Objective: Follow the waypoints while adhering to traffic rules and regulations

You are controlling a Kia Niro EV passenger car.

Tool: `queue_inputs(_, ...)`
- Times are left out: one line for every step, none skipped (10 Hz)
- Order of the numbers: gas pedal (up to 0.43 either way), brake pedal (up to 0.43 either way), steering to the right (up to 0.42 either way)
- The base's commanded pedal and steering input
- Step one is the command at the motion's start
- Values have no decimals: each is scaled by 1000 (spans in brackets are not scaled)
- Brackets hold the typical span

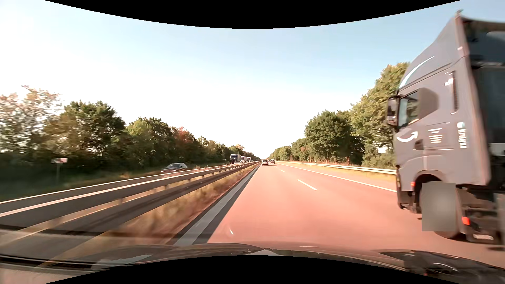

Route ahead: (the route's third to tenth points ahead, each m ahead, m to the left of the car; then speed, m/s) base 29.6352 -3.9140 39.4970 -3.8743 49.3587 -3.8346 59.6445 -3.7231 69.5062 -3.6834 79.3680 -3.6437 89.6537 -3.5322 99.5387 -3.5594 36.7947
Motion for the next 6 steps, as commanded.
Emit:
queue_inputs(358, 6, -3)
queue_inputs(358, 6, -3)
queue_inputs(350, 6, -3)
queue_inputs(350, 6, -3)
queue_inputs(331, 6, -3)
queue_inputs(319, 6, -1)
